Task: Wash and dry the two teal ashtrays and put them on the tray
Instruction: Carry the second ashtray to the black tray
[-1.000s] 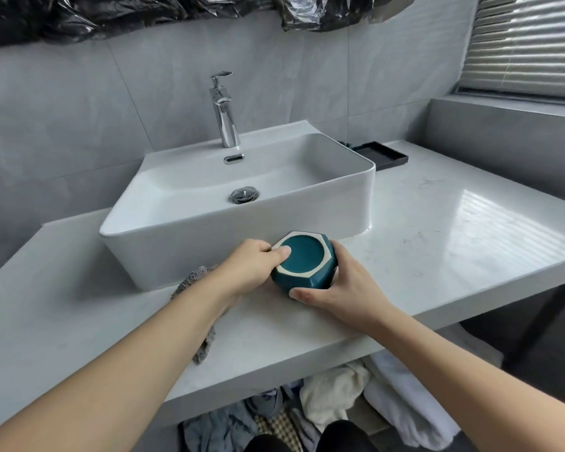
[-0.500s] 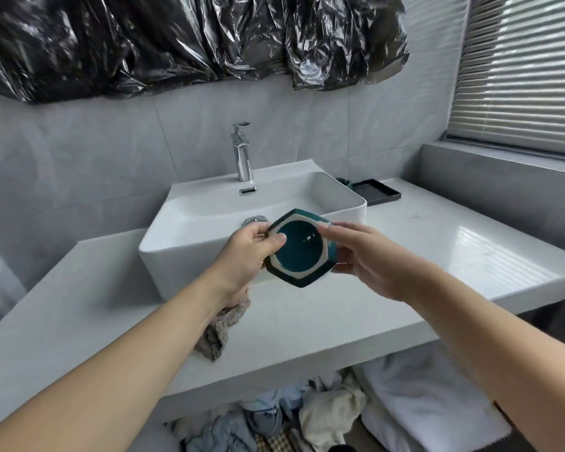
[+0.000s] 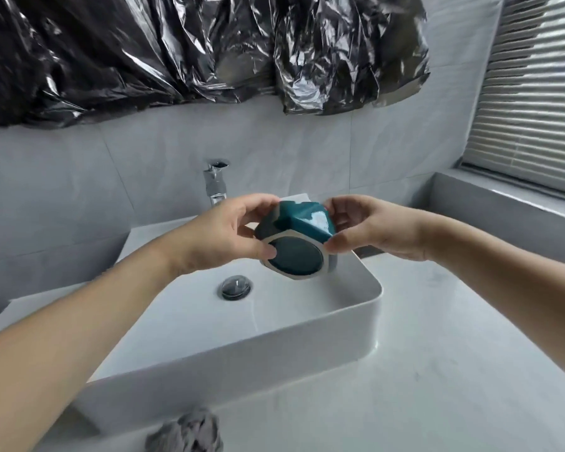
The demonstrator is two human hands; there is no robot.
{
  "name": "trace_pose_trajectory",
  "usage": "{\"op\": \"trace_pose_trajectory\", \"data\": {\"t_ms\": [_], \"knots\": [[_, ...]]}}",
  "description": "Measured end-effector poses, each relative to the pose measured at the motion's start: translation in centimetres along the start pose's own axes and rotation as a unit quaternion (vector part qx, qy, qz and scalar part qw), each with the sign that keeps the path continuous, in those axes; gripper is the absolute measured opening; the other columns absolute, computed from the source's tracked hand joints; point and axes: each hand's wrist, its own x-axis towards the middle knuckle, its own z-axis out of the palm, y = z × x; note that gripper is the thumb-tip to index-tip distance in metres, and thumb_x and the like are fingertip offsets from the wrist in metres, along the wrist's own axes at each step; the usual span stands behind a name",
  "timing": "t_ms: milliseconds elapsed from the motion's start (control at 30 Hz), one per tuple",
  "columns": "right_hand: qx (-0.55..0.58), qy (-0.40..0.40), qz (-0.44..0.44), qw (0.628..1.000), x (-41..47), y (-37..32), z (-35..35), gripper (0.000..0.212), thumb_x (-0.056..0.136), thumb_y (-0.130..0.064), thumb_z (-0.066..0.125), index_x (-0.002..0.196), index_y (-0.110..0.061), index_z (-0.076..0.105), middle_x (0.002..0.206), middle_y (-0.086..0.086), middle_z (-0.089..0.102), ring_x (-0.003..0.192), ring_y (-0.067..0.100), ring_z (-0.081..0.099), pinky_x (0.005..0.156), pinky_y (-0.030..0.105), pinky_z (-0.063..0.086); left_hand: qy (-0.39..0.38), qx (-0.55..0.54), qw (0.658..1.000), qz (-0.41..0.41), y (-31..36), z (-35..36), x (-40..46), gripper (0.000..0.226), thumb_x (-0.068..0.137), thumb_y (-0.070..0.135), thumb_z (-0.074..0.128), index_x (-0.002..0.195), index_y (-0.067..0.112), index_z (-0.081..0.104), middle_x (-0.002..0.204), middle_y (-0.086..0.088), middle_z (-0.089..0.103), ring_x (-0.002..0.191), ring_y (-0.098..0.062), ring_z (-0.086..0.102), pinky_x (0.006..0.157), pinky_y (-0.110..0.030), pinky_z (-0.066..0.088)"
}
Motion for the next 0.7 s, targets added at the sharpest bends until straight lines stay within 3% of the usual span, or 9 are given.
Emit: {"op": "trace_pose_trajectory", "data": {"t_ms": [67,100,167,233,333,433,567,700], "knots": [[-0.014,-0.002,0.018,1.0,0.9,-1.4,-1.7,0.04,0.064,-0.014,0.078,0.097,-0.017,0.058,0.095,-0.001,0.067,0.089,0.016,0.063,0.079,0.035,0.05,0.005,0.052,0.999,-0.004,1.2,-1.4,1.5,0.059,0.073,0.004,0.079,0.123,0.03,0.061,0.113,0.012,0.067,0.106,-0.026,0.066,0.088,-0.033,0.054],[-0.031,-0.004,0.025,0.999,1.2,-2.4,-2.5,0.043,0.061,-0.018,0.081,0.097,-0.016,0.058,0.097,0.002,0.067,0.091,0.02,0.063,0.081,0.04,0.049,0.006,0.092,0.996,-0.006,2.2,-2.0,2.1,0.058,0.073,0.008,0.081,0.12,0.033,0.06,0.113,0.014,0.066,0.105,-0.02,0.064,0.089,-0.034,0.053],[-0.084,-0.013,0.035,0.996,1.1,-4.8,-3.8,0.045,0.06,-0.022,0.084,0.097,-0.014,0.06,0.104,0.011,0.067,0.1,0.03,0.063,0.092,0.049,0.049,-0.003,0.175,0.985,-0.004,5.1,-2.7,2.9,0.052,0.073,0.013,0.081,0.115,0.034,0.059,0.112,0.017,0.064,0.099,0.002,0.057,0.088,-0.023,0.046],[-0.139,-0.029,0.048,0.989,0.5,-7.4,-5.0,0.036,0.064,-0.018,0.087,0.089,-0.025,0.063,0.104,0.011,0.067,0.103,0.031,0.063,0.096,0.053,0.048,-0.028,0.223,0.974,0.01,7.8,-3.1,3.7,0.046,0.073,0.014,0.079,0.11,0.031,0.058,0.107,0.017,0.06,0.094,0.009,0.051,0.081,-0.011,0.041],[-0.209,-0.051,0.074,0.974,-0.3,-10.2,-7.1,0.035,0.065,-0.021,0.089,0.087,-0.027,0.062,0.097,0.004,0.067,0.096,0.028,0.066,0.09,0.052,0.052,-0.07,0.31,0.946,0.066,9.3,-3.1,5.5,0.038,0.071,0.023,0.075,0.103,0.025,0.055,0.098,0.013,0.055,0.095,-0.003,0.053,0.081,-0.021,0.044],[-0.315,-0.056,0.08,0.944,-1.0,-10.4,-9.4,0.043,0.064,-0.035,0.087,0.098,-0.031,0.06,0.1,-0.007,0.068,0.096,0.02,0.067,0.085,0.045,0.055,-0.051,0.405,0.899,0.161,9.1,-2.0,7.8,0.037,0.067,0.03,0.076,0.096,0.021,0.053,0.089,0.008,0.055,0.083,-0.015,0.052,0.074,-0.032,0.044],[-0.46,-0.054,-0.005,0.886,-1.3,-8.4,-14.0,0.053,0.066,-0.049,0.08,0.112,-0.031,0.062,0.101,-0.009,0.069,0.098,0.019,0.059,0.094,0.038,0.046,-0.031,0.474,0.849,0.232,8.6,0.4,12.2,0.047,0.067,0.045,0.081,0.096,0.024,0.049,0.092,0.008,0.057,0.084,-0.014,0.046,0.072,-0.024,0.035],[-0.564,-0.08,-0.115,0.814,-1.1,-4.8,-20.3,0.046,0.071,-0.042,0.081,0.108,-0.022,0.064,0.104,-0.008,0.067,0.103,0.016,0.059,0.1,0.033,0.035,-0.017,0.521,0.808,0.273,7.5,4.3,17.3,0.031,0.084,0.047,0.066,0.093,0.018,0.062,0.092,0.004,0.063,0.085,-0.019,0.056,0.071,-0.03,0.046]]}}
